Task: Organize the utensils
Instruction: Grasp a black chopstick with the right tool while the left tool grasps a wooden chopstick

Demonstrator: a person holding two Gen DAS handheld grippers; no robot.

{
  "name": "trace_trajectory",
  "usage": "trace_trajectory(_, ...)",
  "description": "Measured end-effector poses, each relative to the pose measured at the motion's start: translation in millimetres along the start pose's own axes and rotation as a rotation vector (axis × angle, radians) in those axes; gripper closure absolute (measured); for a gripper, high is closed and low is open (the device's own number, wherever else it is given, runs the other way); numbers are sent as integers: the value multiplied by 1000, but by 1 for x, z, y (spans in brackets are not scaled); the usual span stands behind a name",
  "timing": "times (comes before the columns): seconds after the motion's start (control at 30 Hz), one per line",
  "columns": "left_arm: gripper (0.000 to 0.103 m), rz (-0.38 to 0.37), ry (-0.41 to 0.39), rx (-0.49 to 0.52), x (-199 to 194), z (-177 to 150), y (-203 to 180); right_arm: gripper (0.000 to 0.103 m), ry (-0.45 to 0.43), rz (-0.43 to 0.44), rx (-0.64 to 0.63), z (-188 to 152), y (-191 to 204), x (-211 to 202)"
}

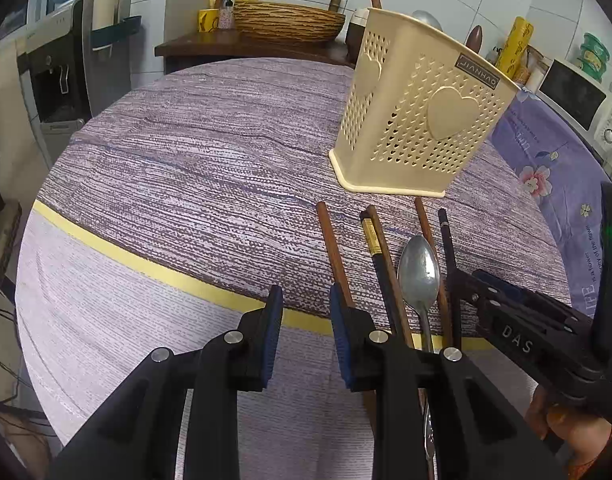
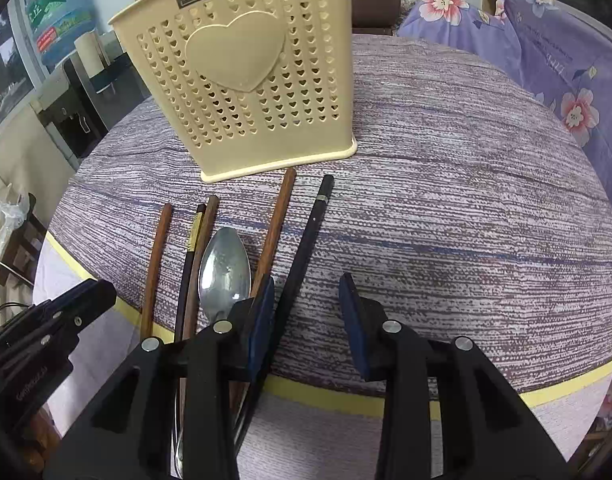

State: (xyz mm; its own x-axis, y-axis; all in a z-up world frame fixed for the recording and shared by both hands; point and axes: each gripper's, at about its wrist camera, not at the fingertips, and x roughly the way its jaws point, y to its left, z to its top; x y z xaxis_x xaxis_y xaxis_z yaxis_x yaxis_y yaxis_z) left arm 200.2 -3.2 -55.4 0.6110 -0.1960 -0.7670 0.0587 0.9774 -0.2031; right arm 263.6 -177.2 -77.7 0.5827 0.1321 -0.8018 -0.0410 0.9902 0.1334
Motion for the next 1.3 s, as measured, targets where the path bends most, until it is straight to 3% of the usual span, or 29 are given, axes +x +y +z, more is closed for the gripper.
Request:
trace_trajectory(0.1,78,-8,4,2,0,1,1,84,9,8,14,2,-9,1)
trace_trajectory(0.43,78,-5,-11,0,4,15,-6,85,36,46,138,25,-27,7)
trace_trajectory(0.57,78,3,-7,-1,12,25,-13,85,32,-13,134,37,-22,13)
trace_trajectory(0.87,78,36,45,-15,41,30,-23,85,27,-46,159,46,-20,20)
trace_trajectory(1.1,93,98,34,17,49,34,-28,92,18,-64,160,48,-10,25)
trace_trajectory(1.3,94,104,34,30,51,38,-31,93,11,-43,180,54,-17,31)
